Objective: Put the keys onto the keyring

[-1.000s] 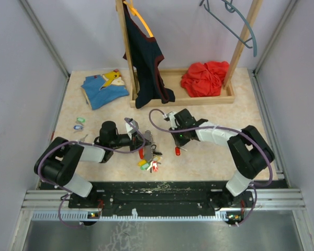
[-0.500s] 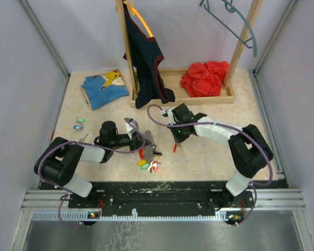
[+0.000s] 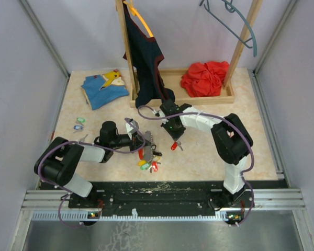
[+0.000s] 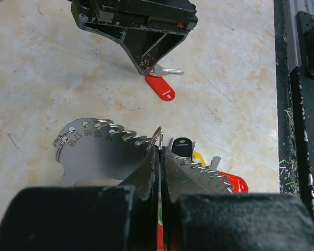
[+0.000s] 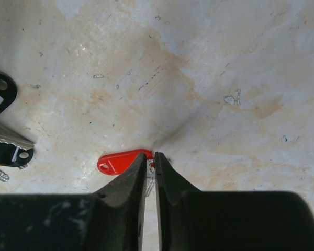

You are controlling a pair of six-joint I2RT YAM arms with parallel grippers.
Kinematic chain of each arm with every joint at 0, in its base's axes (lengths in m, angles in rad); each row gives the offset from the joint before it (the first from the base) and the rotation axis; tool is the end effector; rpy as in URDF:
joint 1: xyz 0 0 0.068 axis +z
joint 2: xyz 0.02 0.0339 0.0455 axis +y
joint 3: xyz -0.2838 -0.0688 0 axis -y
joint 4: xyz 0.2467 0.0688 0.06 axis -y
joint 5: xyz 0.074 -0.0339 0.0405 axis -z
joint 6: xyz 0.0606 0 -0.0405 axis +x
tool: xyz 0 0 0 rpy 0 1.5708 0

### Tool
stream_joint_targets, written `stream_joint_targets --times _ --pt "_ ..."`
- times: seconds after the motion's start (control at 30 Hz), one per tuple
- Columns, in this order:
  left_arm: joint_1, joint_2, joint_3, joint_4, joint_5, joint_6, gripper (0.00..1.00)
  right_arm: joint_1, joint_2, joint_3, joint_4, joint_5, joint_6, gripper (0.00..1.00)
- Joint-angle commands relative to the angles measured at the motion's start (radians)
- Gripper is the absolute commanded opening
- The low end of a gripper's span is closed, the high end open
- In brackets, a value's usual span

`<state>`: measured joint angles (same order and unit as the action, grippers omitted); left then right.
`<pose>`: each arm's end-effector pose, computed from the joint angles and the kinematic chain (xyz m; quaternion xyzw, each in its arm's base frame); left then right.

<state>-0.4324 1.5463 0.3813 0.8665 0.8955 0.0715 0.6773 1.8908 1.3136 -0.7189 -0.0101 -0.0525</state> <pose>0.2276 -0.1571 0.1613 0.4299 0.6381 -0.4387 0.4643 0.2998 0.2419 0.1690 -0.3541 0.9251 0.0468 0.1287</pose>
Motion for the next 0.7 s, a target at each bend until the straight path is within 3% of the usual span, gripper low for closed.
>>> stream_joint_targets --times 0.0,0.27,0.53,0.67 --pt "-0.006 -0.009 0.027 0.003 0.023 0.005 0.00 0.015 -0.012 0.063 -0.031 0.024 -0.005 0.16" --pt "-0.006 -0.009 0.026 0.006 0.015 0.003 0.00 0.013 -0.175 -0.095 0.135 0.003 0.058 0.32" --pt "-0.005 -0.011 0.026 0.009 0.013 0.001 0.00 -0.060 -0.380 -0.382 0.442 -0.081 0.225 0.32" --pt "-0.006 -0.010 0.027 0.010 0.015 0.000 0.00 -0.113 -0.395 -0.422 0.512 -0.167 0.267 0.32"
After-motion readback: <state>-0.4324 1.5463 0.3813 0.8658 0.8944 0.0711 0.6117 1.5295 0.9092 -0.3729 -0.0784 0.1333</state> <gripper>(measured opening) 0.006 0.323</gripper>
